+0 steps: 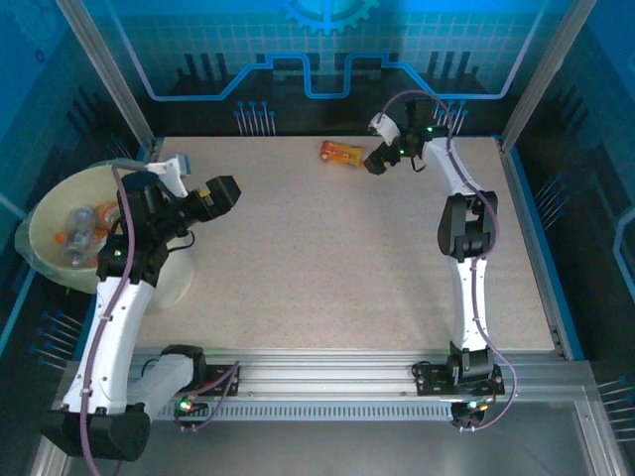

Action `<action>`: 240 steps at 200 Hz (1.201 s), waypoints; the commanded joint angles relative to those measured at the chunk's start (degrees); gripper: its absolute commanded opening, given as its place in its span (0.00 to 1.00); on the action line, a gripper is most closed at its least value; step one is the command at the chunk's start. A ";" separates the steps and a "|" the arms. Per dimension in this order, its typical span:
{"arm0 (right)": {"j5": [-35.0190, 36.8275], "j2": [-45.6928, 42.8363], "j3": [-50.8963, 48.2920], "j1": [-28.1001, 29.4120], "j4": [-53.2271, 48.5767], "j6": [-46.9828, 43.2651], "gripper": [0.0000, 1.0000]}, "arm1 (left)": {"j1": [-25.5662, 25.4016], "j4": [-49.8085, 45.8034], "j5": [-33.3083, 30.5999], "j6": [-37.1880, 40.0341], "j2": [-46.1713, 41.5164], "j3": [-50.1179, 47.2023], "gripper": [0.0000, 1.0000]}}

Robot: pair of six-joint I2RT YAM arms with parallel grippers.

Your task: Put the plastic bottles in the bin

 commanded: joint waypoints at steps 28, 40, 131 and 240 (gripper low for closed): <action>9.02 8.88 7.73 2.84 -3.53 -6.81 0.94 | -0.39 5.20 1.18 -3.75 0.80 -3.63 0.99; 8.93 11.23 10.21 2.89 -4.17 -6.53 0.93 | -0.39 6.37 1.44 -4.35 1.23 -4.07 0.99; 11.30 19.16 18.67 5.09 2.39 -2.99 0.82 | -0.39 7.45 1.88 -5.00 6.28 -3.38 0.99; 12.78 15.74 15.56 6.54 2.94 1.46 0.45 | -0.39 9.13 2.71 -6.10 8.14 -4.60 0.99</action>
